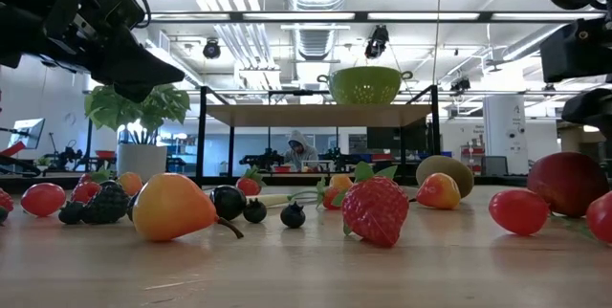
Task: Pick & Place Fruit
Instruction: Put the raspberry into the strainer bowl
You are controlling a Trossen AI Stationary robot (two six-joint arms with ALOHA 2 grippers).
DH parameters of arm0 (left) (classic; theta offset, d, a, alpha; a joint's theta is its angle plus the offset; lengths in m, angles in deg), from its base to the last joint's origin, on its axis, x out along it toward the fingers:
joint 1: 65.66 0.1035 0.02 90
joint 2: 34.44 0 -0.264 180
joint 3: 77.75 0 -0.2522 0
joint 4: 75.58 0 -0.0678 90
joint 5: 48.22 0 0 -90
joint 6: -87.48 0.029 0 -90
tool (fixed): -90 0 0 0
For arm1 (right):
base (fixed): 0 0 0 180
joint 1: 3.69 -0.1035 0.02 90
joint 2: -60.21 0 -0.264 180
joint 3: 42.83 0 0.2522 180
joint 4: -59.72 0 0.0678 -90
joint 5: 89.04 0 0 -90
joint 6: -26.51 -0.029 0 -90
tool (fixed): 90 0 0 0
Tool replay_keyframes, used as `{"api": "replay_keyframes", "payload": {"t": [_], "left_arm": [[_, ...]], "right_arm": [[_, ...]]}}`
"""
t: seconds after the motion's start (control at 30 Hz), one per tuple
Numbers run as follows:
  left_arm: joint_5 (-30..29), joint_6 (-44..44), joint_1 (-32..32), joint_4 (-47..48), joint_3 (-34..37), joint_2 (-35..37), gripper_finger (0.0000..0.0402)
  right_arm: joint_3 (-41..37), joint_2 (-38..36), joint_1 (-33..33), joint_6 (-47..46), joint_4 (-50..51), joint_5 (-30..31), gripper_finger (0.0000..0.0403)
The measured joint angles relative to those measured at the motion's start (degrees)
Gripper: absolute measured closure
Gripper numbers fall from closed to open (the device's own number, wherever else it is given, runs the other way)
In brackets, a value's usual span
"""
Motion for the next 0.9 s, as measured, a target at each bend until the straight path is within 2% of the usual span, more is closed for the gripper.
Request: {"api": "replay_keyframes", "payload": {"t": [0.2, 0.43, 0.57, 0.9], "left_arm": [[0.0, 0.0, 0.0, 0.0, 0.0, 0.0, 0.0381], [0.0, 0.0, 0.0, 0.0, 0.0, 0.0, 0.0381], [0.0, 0.0, 0.0, 0.0, 0.0, 0.0, 0.0381], [0.0, 0.0, 0.0, 0.4, 0.0, 0.0, 0.0381]], "right_arm": [[0.0, 0.0, 0.0, 1.0, 0.2, -0.2, 0.0308], [0.0, -0.3, 0.0, 1.3, 0.2, -0.8, 0.0295], [0.2, -1.7, 0.0, 1.6, 1.3, -1.7, 0.0301], [4.3, -9.4, 0.0, 6.8, 1.2, -2.9, 0.03]]}}
